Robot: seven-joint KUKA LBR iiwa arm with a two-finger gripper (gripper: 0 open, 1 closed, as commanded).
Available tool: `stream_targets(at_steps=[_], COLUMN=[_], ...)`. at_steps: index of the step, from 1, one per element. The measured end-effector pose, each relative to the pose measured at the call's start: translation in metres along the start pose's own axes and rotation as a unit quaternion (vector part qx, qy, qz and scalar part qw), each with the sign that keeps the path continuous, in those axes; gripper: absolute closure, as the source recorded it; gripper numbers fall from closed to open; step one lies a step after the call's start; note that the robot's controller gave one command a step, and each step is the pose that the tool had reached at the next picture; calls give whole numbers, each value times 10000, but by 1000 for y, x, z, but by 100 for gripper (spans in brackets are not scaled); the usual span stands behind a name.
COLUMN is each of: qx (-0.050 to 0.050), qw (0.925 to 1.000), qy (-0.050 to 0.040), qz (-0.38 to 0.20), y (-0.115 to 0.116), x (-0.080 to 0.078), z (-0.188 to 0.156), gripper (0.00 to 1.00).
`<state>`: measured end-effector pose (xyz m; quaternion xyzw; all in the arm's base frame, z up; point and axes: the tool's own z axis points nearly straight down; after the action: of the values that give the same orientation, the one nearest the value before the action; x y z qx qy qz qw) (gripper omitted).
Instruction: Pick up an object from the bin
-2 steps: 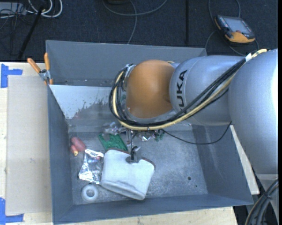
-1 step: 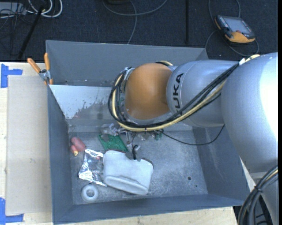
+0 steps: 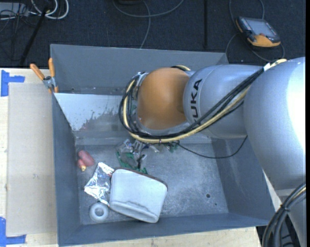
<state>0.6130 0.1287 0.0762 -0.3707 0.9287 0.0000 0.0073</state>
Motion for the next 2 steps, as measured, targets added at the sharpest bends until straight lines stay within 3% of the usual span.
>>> stream_targets(at_steps=[1,2], qx=[-18,-16], qw=[10000,10000], qy=[45,43], qz=[2,11], y=[1,0], x=[3,2], z=[5,2], gripper=[0,100])
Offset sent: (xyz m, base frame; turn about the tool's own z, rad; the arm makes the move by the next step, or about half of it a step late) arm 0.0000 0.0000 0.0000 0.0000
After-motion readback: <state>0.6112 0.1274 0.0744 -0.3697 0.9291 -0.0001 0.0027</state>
